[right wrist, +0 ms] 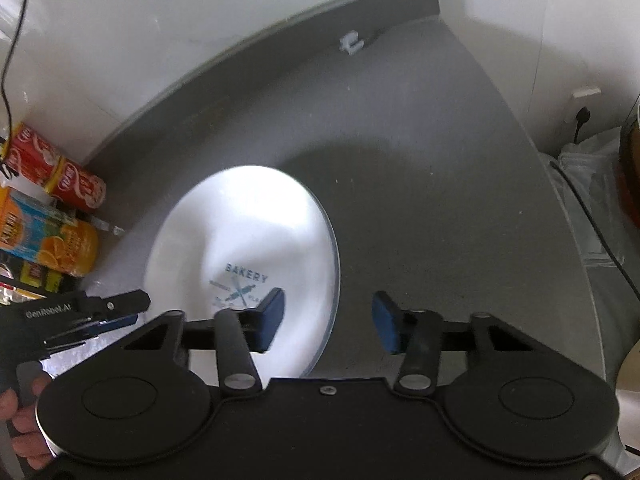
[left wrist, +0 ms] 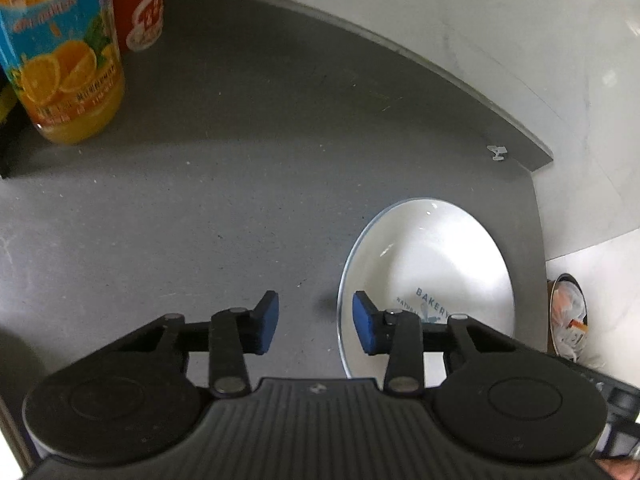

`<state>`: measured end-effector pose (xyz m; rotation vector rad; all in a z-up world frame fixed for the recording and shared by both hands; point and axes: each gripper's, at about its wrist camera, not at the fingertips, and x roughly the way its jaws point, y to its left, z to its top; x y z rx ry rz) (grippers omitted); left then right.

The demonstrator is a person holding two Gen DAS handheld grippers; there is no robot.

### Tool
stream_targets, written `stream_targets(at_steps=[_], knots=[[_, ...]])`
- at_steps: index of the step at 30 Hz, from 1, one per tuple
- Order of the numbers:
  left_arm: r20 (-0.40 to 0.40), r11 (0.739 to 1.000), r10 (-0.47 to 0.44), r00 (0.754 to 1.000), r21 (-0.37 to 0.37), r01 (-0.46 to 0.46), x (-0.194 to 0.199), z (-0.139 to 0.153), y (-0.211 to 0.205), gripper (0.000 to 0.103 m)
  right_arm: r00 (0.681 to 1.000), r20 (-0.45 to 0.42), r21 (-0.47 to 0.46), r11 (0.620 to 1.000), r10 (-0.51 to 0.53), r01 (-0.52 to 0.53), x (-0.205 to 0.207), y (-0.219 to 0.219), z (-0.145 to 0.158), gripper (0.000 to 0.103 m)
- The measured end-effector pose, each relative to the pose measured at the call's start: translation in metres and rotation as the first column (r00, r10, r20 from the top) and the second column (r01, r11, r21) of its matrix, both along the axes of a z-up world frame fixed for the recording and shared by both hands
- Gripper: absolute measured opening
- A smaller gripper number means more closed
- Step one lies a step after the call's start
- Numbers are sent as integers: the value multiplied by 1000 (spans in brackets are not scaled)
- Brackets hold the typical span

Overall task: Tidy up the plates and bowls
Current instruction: 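Close both grippers on the rim of the 'BAKERY' plate, then lift the 'BAKERY' plate with both grippers and carry it over the plate stack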

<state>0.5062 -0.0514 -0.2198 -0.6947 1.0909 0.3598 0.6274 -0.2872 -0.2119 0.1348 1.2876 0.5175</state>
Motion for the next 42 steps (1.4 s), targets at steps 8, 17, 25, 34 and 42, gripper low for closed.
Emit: stream_targets(at_steps=[8,17,25,34,42], knots=[[0,999,-1,1000,-41,1,10,-11,-1,24,999,-9,-13,999,32,-33,5,7,-10,35],[15,997,-23,1000,-76,24,18,-19,-6,8,1000,-19,-4,1000,18,-18,8,10,-13,15],[34,998,-37,999,-46,38,11,-7,-9,8,996,70,45,998,47,-50,-8,5,13,9],[150,996,-61,987,-48,69,-9,29,-4,8,982,183,67,996,43,-56,-26,6,59,9],[238,993,-97,966,-43,111,-40,64,10,8,967,256,75,997,11,-31,-64,12,97,9]])
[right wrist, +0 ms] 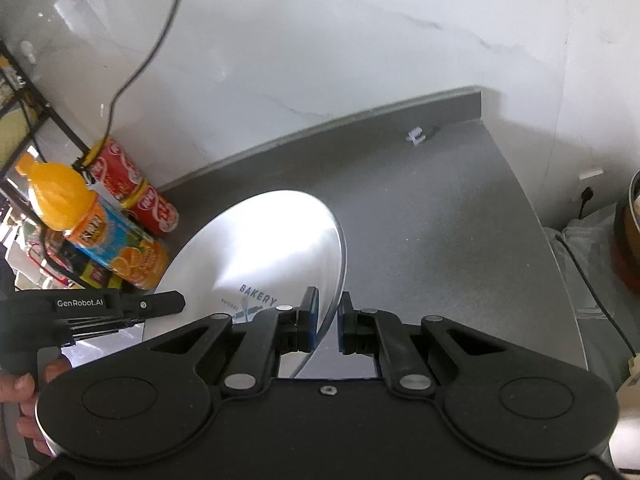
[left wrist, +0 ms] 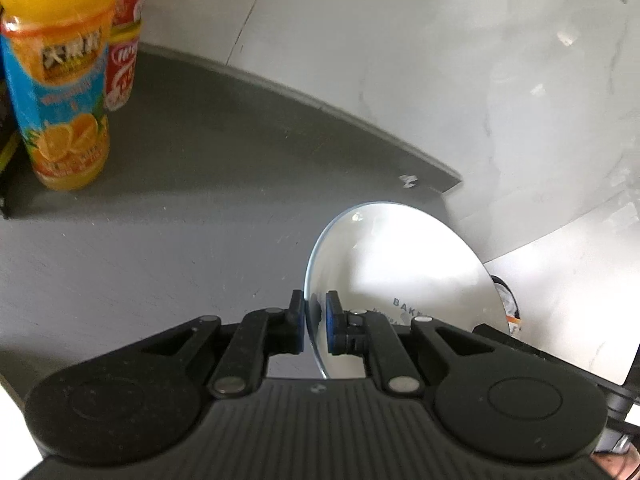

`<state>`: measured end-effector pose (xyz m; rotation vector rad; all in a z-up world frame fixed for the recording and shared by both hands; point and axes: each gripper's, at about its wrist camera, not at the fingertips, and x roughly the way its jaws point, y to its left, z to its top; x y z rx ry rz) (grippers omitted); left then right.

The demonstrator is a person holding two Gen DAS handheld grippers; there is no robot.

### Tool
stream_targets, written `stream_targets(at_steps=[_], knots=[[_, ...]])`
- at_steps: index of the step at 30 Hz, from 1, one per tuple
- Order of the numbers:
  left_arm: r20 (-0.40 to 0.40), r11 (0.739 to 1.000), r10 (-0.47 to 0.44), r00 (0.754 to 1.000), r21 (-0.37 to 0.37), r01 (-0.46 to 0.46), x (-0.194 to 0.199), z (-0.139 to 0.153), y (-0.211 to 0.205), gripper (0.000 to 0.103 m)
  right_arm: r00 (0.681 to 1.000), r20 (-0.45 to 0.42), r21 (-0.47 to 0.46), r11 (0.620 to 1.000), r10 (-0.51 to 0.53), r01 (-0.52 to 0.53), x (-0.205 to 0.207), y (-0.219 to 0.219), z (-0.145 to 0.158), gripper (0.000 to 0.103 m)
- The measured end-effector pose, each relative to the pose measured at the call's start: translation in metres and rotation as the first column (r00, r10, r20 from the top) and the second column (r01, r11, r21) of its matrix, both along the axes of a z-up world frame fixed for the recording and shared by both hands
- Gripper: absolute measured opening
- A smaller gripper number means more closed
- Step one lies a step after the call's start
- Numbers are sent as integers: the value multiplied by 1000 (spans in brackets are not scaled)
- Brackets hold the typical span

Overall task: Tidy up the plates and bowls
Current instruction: 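Lift the 'BAKERY' plate with both grippers and carry it over the plate stack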

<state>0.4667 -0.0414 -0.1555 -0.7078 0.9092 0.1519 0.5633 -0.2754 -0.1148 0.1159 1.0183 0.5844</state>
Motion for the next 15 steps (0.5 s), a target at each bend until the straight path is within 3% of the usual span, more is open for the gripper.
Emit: stream_targets(at_steps=[15], knots=[[77,998,-57,995,19,55,-76,33,39,8,996,82,8,999,-32,32,-90,34,28,10]])
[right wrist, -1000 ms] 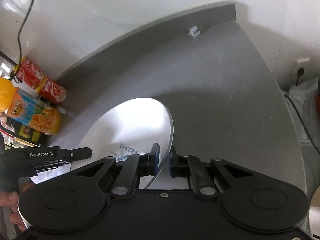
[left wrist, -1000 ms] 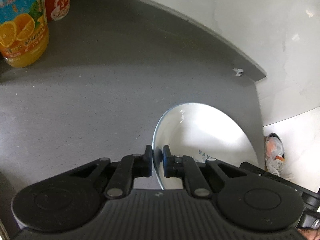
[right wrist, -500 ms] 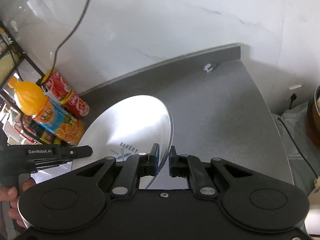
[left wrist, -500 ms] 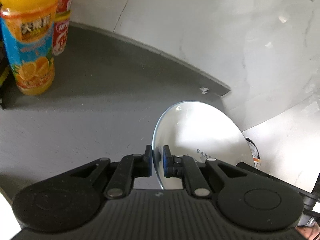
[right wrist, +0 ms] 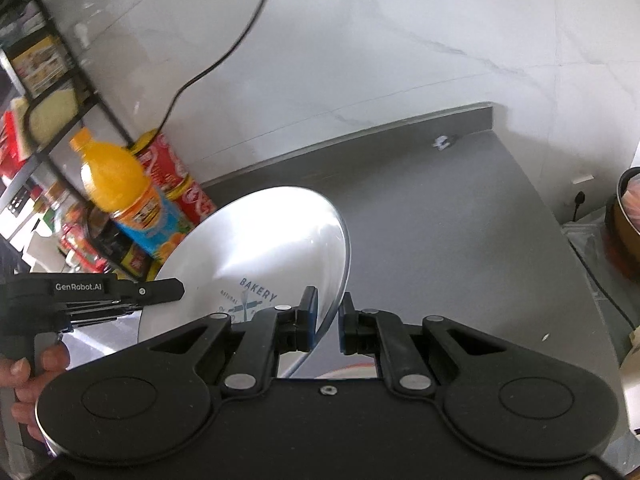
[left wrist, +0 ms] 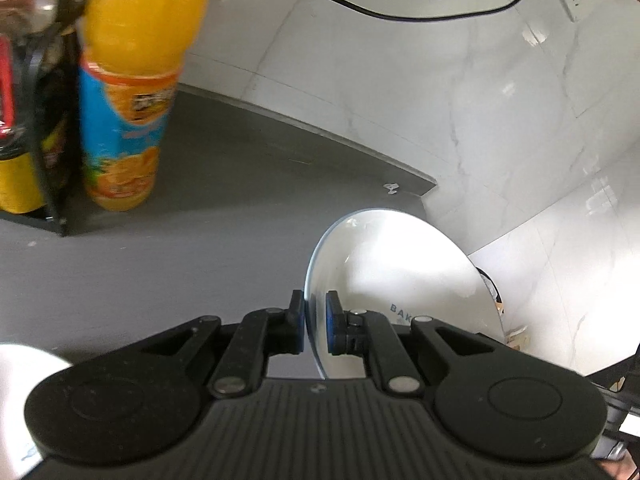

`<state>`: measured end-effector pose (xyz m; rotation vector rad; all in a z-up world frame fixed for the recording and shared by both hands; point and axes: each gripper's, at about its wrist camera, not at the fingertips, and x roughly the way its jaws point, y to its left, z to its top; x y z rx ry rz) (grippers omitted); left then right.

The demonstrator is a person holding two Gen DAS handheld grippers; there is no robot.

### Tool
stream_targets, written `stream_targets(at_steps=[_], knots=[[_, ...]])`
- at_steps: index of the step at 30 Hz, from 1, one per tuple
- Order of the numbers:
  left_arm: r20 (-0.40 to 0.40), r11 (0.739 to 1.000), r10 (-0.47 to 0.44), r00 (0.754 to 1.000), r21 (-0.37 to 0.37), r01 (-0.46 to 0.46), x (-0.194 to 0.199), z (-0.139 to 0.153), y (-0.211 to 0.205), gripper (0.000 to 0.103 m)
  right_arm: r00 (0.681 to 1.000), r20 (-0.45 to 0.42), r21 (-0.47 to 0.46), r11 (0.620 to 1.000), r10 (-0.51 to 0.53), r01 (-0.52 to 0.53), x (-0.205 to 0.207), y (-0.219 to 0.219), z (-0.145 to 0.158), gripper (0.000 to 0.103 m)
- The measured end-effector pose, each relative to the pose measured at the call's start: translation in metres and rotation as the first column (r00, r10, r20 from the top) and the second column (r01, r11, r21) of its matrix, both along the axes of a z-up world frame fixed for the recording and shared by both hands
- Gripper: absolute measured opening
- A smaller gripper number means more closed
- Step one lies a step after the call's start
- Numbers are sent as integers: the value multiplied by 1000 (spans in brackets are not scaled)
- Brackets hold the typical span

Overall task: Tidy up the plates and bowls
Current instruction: 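Lift the 'BAKERY' plate with both grippers and carry it over the plate stack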

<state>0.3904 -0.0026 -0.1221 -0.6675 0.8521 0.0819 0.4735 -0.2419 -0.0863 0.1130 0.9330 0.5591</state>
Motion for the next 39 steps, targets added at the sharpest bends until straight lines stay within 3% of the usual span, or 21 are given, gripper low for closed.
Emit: stream_targets(at_steps=[11,23,39], knots=[[-18,999,36,999,14,-36,-71,-7,49,8,999,-13,2,999,34,-34,-58,49,-6,11],[-77,996,85,993,15,-84,-137,-33,92,8,996,-57,-22,997,75,-77,-112,97,-28,11],[-157,991,130,979,14,-130,-181,-65,124,8,987,-111,-65,991,113,-120,-154,142,-56,11]])
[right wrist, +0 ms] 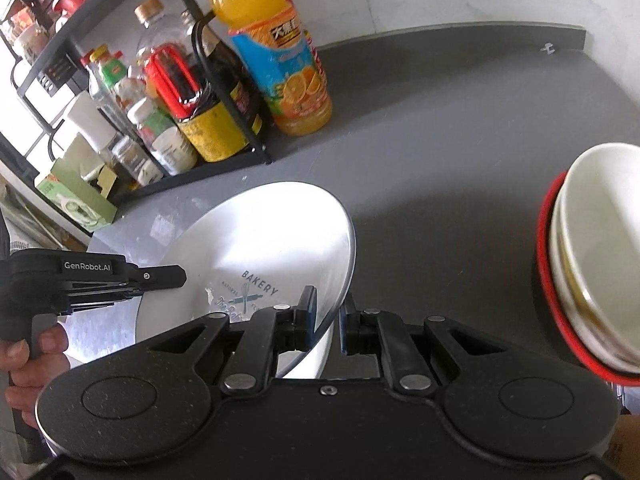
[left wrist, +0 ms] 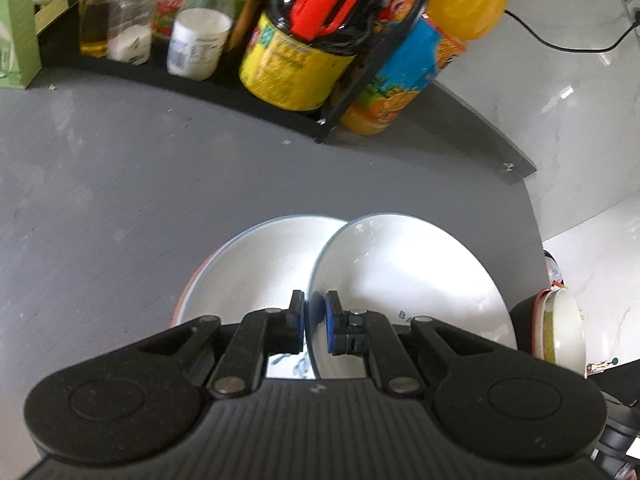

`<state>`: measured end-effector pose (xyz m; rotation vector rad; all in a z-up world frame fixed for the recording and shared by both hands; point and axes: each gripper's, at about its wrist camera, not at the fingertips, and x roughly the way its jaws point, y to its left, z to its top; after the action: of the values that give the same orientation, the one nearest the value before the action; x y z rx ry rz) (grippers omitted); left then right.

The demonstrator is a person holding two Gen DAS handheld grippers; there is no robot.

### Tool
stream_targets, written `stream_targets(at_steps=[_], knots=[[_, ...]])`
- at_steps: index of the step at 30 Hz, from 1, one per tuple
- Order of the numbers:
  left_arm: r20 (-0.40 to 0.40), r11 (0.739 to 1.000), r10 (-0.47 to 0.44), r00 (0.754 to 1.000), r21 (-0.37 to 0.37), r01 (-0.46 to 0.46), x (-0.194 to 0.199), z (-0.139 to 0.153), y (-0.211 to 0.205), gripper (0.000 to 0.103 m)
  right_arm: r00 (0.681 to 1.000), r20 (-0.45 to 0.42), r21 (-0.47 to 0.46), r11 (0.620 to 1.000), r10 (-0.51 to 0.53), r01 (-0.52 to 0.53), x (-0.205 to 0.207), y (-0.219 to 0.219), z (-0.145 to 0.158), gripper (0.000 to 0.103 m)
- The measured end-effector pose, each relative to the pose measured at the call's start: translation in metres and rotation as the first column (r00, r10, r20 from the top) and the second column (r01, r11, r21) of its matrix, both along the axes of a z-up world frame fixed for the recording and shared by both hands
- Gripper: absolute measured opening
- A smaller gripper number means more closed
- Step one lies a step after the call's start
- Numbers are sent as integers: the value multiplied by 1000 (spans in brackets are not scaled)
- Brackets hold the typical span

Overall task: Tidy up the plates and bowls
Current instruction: 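Lift the 'BAKERY' plate with both grippers and carry it over the plate stack, then lower the 'BAKERY' plate onto the plate stack and open both grippers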

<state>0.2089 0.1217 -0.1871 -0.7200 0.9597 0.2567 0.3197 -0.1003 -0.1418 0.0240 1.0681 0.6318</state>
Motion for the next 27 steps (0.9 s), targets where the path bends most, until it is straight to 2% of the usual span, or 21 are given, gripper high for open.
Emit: stream_targets(at_steps=[15,27], knots=[[-61,998,63,996,3,-63,-25,-21,18,9,997,-33,-43,996,73,-74,-9,32,-18,11],[-86,998,65,994,19,-64,-23,-26,17,10,997,-49,-62,996,64,-67,-7,35,-24,11]])
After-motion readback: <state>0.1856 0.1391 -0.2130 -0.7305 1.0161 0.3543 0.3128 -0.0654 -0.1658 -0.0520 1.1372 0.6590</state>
